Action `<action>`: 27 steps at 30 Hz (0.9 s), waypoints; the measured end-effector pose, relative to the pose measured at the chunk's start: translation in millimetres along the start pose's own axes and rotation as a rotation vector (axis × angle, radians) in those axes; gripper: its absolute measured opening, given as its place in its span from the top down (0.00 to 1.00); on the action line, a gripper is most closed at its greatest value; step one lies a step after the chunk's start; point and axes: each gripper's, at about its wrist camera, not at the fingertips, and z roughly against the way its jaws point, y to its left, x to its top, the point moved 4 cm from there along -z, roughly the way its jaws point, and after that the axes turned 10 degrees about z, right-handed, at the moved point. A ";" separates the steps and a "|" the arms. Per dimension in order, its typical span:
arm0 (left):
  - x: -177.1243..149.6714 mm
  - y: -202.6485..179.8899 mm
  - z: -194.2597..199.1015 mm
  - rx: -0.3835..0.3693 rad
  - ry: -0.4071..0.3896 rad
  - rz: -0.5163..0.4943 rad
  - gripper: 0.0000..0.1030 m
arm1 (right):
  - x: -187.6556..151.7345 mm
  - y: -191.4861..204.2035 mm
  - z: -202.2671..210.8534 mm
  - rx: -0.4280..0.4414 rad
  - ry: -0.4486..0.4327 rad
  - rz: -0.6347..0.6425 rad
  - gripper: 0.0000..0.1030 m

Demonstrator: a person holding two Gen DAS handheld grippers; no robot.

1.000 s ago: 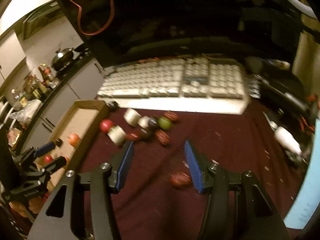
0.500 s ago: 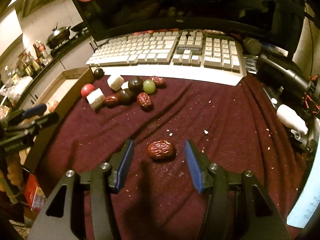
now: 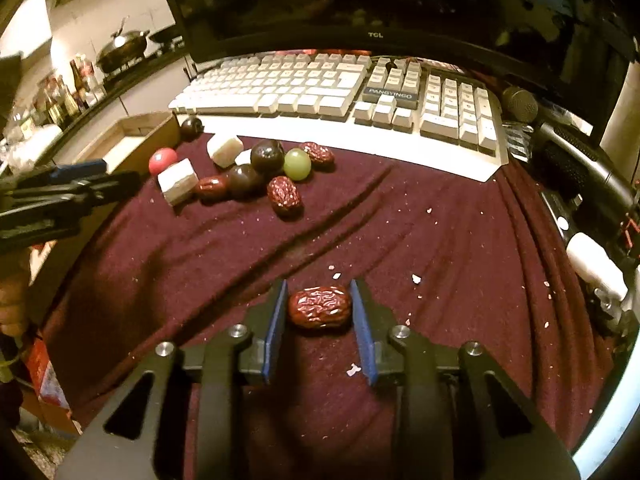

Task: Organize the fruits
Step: 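Grasp the white block with the left gripper while the right gripper grasps a red date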

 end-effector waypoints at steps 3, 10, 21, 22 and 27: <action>-0.9 -10.0 -6.9 -0.004 0.017 -0.039 0.28 | -1.3 -12.3 0.7 0.082 -0.026 -0.080 0.67; -2.6 -23.3 -20.5 -0.026 0.058 -0.083 0.50 | -3.0 -15.9 1.4 0.099 -0.033 -0.098 0.67; -23.3 -48.4 12.6 -0.179 0.068 -0.154 0.58 | -3.8 -16.1 1.6 0.100 -0.035 -0.100 0.67; -19.1 -45.5 15.8 -0.153 0.044 -0.145 0.58 | -3.5 -15.6 1.6 0.099 -0.034 -0.100 0.67; -1.0 -29.9 3.4 -0.072 0.035 -0.076 0.57 | -3.3 -15.8 1.4 0.098 -0.034 -0.099 0.67</action>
